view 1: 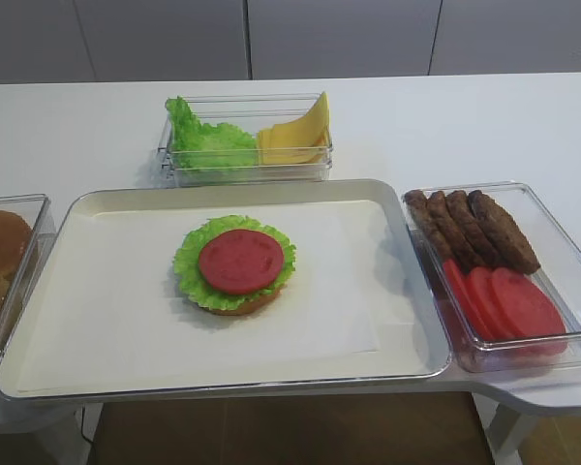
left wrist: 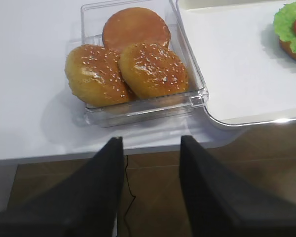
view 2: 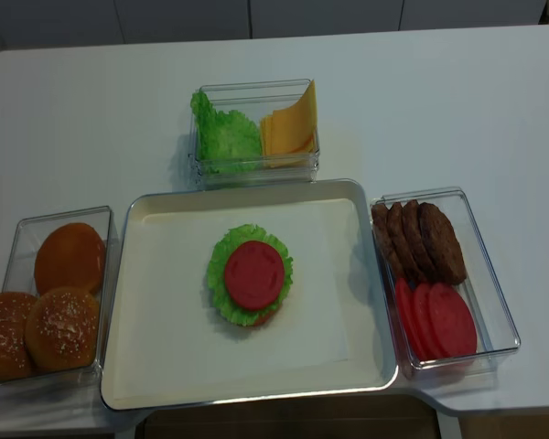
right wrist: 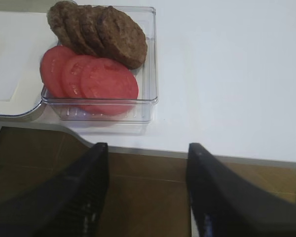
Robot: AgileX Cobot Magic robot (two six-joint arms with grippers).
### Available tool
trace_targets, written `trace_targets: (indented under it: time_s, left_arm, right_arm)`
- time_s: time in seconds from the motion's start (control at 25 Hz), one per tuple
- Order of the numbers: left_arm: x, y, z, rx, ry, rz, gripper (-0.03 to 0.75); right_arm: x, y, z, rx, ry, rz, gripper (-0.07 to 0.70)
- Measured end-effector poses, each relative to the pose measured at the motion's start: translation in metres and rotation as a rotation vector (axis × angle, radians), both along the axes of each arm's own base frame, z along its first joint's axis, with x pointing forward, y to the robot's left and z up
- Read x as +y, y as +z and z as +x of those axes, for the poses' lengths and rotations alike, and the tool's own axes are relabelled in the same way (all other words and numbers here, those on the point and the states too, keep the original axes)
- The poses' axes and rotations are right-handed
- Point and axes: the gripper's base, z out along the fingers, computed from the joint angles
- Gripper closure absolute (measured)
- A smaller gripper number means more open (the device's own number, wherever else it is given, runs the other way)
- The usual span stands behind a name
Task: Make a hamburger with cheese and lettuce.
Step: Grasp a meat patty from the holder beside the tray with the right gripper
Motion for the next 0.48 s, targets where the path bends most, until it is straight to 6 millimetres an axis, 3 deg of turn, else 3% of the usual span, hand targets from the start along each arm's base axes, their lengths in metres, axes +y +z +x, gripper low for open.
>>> trace_targets:
  time_s: [0.48]
  left_arm:
    - [0.0, 0.0, 0.0, 0.0, 0.0, 0.0, 0.428]
  right_arm:
    - [0.0, 0.0, 0.0, 0.001, -0.002, 0.003, 0.246]
